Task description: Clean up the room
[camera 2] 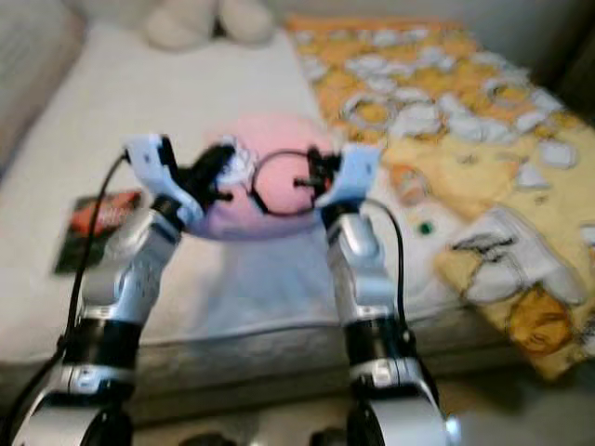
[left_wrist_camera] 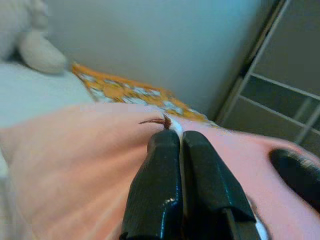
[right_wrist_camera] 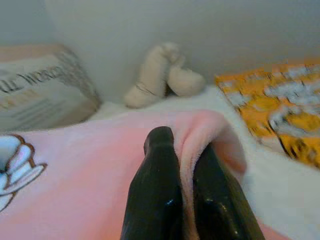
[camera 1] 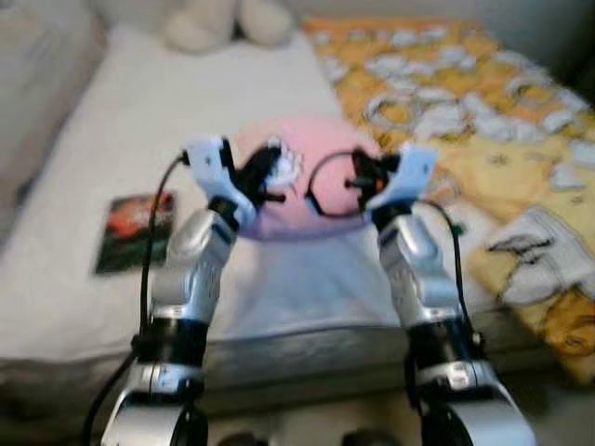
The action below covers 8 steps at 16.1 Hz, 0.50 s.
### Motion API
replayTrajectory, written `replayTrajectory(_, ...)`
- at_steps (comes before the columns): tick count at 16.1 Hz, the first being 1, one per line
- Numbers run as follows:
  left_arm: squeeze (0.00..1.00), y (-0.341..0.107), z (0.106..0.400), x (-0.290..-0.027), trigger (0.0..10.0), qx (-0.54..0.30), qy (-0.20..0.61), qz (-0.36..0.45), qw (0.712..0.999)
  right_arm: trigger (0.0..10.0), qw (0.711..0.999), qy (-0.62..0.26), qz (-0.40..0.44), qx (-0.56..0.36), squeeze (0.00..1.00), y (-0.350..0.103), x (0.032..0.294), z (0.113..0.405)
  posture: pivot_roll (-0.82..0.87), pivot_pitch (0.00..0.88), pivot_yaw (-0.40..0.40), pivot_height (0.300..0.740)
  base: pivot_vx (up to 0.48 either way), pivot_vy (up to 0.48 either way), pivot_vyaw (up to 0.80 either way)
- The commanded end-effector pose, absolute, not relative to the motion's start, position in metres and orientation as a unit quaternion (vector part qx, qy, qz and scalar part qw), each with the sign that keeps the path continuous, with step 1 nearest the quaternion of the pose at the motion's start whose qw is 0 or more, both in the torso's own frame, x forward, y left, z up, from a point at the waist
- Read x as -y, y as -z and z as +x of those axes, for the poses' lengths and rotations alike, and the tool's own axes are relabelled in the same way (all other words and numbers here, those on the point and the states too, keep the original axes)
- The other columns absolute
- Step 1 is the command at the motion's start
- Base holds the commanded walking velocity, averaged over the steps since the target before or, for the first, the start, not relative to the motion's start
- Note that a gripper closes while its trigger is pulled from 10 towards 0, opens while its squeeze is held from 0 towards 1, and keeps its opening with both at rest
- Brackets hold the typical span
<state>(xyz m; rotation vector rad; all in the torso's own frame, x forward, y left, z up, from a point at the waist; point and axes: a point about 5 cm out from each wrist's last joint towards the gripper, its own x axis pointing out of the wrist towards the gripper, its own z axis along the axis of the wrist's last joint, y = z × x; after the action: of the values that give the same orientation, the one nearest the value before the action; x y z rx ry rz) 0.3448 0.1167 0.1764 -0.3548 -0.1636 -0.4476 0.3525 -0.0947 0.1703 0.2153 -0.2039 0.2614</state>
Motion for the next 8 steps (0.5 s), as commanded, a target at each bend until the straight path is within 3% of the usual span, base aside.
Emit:
replayTrajectory(1,0.00,-0.187,0.346,-0.115,0.0,0.109,0.216,-0.159,0.957,0.0,0.980,-0.108,0.072,0.148,0.00,-0.183,0.108,0.353,-0.04,0.000,0.020,0.736,0.000,0.480,0.00)
replayTrajectory(3,0.00,-0.197,0.349,-0.124,0.0,0.144,0.177,-0.138,0.964,0.0,0.979,-0.113,0.078,0.148,0.00,-0.184,0.108,0.354,-0.04,0.000,0.019,0.736,0.000,0.480,0.00)
replayTrajectory(8,0.00,-0.197,0.354,-0.137,0.0,0.143,0.125,-0.136,0.972,0.0,0.980,-0.109,0.118,0.113,0.00,-0.171,0.109,0.357,-0.04,0.000,0.018,0.736,0.000,0.480,0.00)
